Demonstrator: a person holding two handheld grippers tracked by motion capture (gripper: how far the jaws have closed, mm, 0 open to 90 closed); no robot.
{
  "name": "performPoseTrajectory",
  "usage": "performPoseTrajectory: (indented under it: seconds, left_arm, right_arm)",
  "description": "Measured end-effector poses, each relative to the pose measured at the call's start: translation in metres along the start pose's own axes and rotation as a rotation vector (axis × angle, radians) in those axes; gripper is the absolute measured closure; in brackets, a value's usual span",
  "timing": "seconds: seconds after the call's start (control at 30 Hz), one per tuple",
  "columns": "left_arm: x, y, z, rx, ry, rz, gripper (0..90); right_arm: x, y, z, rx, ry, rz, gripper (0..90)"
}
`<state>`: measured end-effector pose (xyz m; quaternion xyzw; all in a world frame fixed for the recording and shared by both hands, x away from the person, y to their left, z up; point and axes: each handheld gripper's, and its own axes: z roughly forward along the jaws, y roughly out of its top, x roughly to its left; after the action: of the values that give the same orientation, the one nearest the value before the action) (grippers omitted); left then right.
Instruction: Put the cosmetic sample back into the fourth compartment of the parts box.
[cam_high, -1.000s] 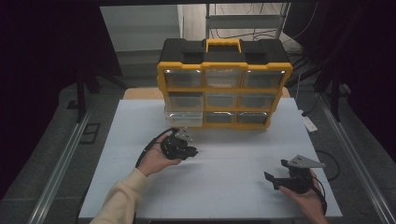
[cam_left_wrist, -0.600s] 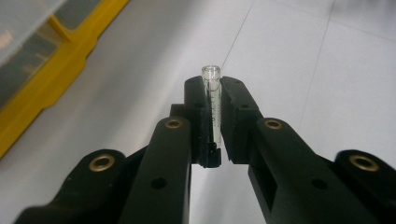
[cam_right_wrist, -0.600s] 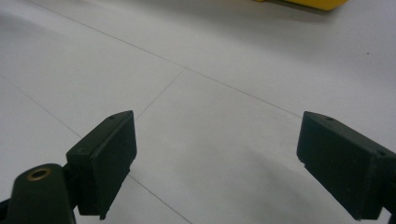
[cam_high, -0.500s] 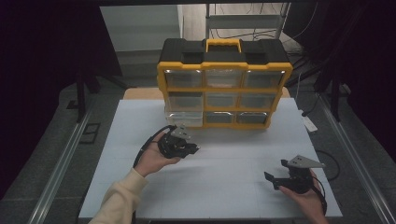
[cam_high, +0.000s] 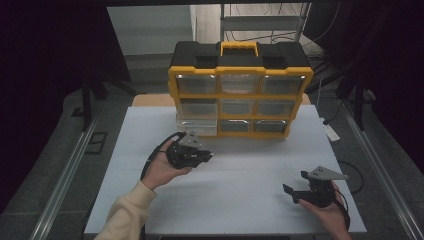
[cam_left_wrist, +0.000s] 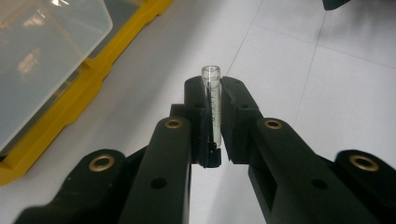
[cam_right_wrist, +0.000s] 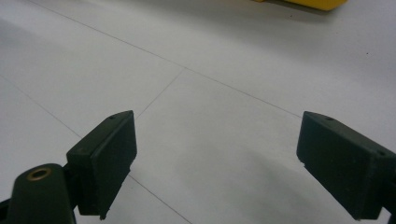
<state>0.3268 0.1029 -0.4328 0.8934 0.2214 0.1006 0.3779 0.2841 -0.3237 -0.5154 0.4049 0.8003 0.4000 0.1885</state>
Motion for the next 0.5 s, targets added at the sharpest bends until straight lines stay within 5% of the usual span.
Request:
performPoseTrajectory:
  seconds: [0.5]
  left_arm:
    - [-0.001, 0.005, -0.016, -0.050, 0.022, -0.006, 80.5]
  right_arm:
    - [0.000, 0.000, 0.000, -0.001, 0.004, 0.007, 12.8]
